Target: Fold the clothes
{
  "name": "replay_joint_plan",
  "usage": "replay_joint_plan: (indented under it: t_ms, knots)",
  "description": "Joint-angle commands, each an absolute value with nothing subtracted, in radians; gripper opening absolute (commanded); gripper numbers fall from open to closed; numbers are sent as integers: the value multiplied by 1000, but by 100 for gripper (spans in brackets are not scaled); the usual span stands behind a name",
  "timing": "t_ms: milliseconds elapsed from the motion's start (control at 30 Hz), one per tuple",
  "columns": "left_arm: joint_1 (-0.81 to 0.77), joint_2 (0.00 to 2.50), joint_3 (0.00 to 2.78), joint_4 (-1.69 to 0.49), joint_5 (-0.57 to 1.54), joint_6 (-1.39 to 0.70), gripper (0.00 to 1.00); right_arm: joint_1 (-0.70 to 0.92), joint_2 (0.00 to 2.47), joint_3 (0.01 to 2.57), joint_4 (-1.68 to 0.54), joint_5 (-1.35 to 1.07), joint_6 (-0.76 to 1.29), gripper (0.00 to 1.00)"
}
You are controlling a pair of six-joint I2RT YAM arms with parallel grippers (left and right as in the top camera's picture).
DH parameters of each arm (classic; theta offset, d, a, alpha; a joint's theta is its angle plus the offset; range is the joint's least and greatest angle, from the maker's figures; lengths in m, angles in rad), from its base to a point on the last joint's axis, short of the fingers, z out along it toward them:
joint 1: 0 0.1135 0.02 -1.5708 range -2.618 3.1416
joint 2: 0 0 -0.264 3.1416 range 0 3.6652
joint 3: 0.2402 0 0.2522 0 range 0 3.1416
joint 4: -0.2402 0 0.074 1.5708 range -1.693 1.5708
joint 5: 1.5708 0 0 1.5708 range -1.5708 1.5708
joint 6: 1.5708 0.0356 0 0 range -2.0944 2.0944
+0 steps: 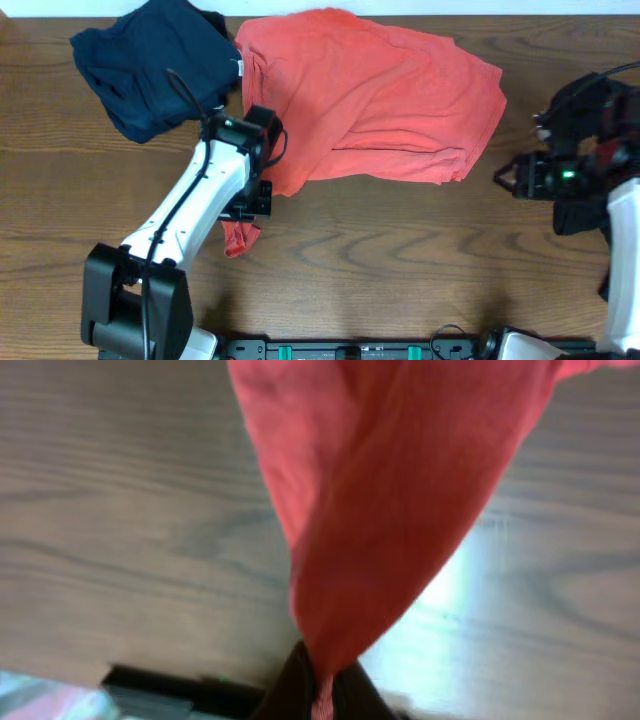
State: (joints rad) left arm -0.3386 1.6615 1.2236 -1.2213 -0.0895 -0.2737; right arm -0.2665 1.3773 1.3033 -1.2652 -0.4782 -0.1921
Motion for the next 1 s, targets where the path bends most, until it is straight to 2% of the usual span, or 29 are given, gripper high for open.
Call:
replay_joint_plan:
  t_ms: [0, 233, 567, 733, 967]
  knots:
    - [-337, 1657, 1173, -1171, -107, -313, 6, -195, 1367, 1186, -1155, -498, -130, 43]
    - [-337, 1657, 1163, -1092, -125, -312, 6, -41, 1368, 929, -828, -295, 2, 43]
    - [-337, 1657, 1163, -1068, -147, -312, 6, 127, 1369, 682, -427, -62, 245, 34]
    - [-337, 1657, 1163, -1069, -147, -311, 6, 167, 1385, 626, -329, 44, 345, 34]
    - [-337, 1657, 1163, -1056, -151, -308, 6, 184, 1418, 584, -208, 79, 352, 38]
